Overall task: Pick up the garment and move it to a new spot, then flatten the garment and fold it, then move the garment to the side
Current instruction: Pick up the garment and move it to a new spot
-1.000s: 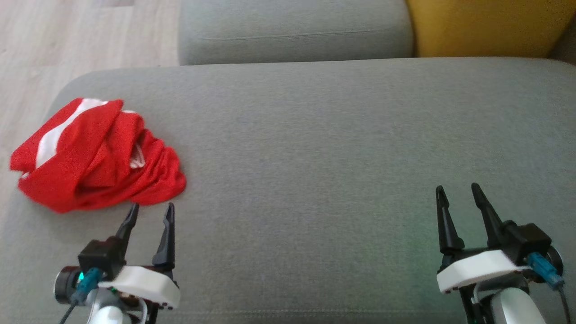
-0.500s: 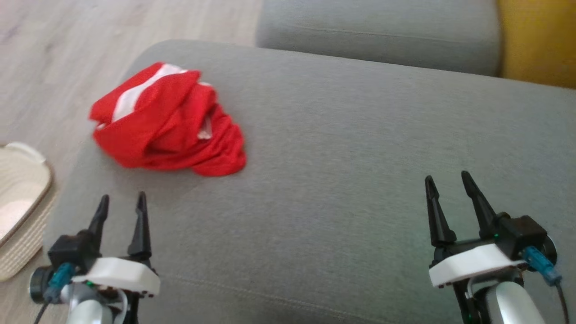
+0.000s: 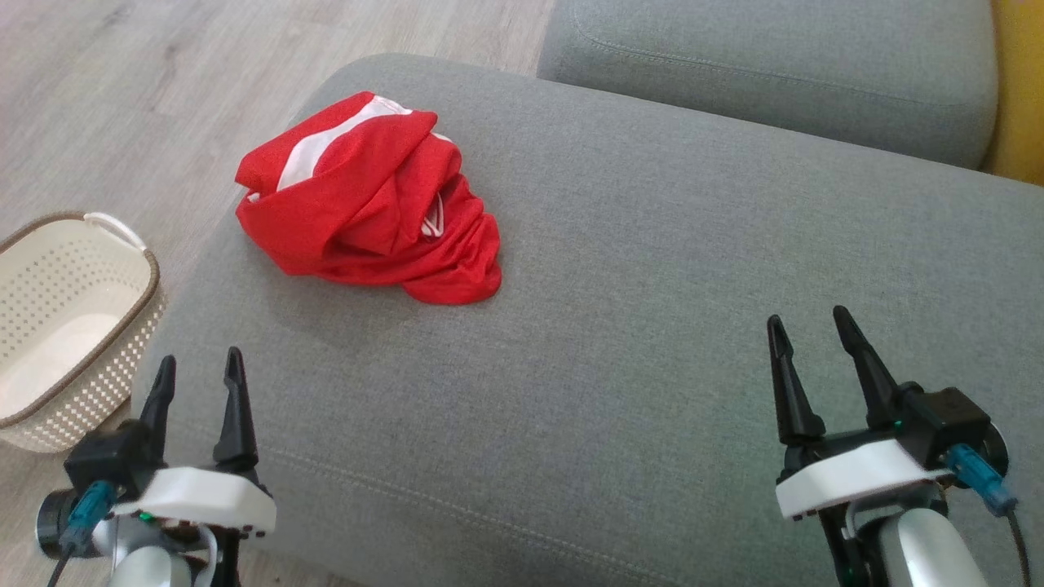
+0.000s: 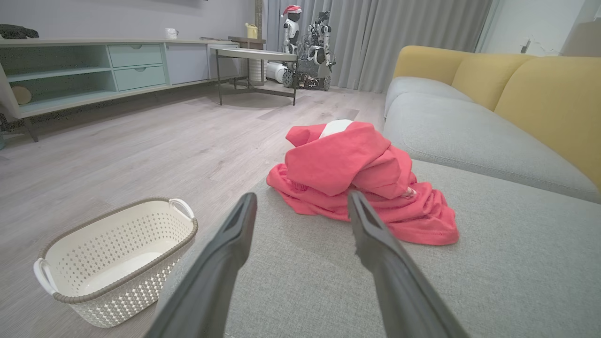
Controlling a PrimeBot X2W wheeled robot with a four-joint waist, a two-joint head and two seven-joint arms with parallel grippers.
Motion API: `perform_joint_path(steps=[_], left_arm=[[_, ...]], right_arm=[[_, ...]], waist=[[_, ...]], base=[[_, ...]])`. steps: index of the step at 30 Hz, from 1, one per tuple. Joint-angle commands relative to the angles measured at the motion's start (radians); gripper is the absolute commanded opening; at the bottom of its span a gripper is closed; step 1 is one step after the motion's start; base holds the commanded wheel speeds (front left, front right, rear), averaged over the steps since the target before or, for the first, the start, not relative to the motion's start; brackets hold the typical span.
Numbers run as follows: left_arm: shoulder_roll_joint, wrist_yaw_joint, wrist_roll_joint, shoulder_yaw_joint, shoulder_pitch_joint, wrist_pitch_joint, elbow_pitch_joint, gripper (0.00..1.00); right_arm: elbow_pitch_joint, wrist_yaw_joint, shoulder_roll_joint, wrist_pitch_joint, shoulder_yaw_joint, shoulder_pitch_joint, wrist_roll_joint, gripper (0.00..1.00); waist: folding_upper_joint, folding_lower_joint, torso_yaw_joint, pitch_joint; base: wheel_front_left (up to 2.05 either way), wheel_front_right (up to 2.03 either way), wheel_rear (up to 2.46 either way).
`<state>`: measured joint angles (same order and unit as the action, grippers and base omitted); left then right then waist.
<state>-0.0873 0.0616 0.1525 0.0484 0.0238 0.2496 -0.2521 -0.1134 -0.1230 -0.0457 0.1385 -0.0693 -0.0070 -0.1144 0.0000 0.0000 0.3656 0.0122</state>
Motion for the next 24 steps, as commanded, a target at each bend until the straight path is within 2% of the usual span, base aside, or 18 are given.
perform_joint_path(steps=[1,14,24], left_arm=[[-0.005,0.001,-0.002,0.039,0.034,0.012,0.037,1.00],[0.006,0.022,-0.012,0.040,0.056,0.012,0.033,1.00],[-0.047,0.049,-0.002,0.020,0.278,0.012,-0.011,1.00]], right_arm=[[0.036,-0.008,-0.005,-0.003,-0.027,-0.018,-0.002,1.00],[0.045,-0.008,-0.005,-0.014,-0.028,-0.029,0.007,1.00],[0.106,-0.008,-0.004,-0.048,-0.030,-0.097,0.041,1.00]], waist=[[0.0000,0.0000,-0.001,0.000],[0.0000,0.0000,-0.016,0.016],[0.0000,0.0000,-0.085,0.164]], base=[[0.00,0.00,0.00],[0.00,0.00,0.00],[0.00,0.00,0.00]])
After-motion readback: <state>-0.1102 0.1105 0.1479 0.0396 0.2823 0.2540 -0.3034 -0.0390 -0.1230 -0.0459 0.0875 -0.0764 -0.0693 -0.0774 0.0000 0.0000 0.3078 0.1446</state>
